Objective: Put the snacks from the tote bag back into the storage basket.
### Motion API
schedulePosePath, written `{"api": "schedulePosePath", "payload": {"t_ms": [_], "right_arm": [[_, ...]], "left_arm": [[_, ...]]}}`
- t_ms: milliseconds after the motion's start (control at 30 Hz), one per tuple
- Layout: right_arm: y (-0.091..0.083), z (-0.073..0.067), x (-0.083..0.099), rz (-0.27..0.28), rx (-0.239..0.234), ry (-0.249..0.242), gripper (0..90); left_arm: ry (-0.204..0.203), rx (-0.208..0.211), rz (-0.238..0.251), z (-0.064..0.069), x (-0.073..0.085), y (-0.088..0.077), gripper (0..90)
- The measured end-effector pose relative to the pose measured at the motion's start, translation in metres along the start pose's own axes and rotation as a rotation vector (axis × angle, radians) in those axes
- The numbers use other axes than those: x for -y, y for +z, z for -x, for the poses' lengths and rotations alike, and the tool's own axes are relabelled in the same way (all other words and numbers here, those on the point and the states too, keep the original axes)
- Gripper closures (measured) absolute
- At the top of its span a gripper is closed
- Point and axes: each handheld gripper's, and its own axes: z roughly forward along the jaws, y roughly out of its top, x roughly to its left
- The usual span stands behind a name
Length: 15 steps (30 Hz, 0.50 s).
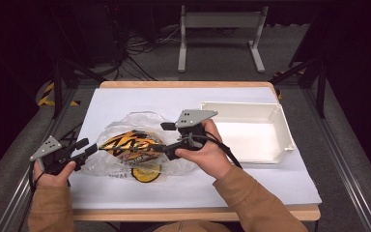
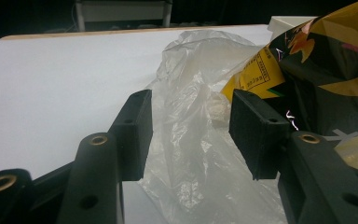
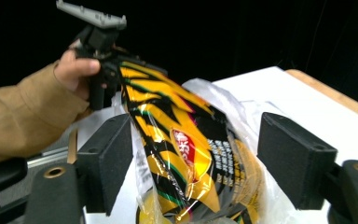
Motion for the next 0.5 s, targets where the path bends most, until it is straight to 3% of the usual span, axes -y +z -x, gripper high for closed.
{"api": "schedulePosePath", "payload": {"t_ms": [500], "right_arm": [[0.037, -0.003, 0.017, -0.087, -0.026, -0.027, 24.4]], "left_arm": [[-0.002, -0.01, 0.018, 0.0, 0.0, -0.001, 51.1]]}}
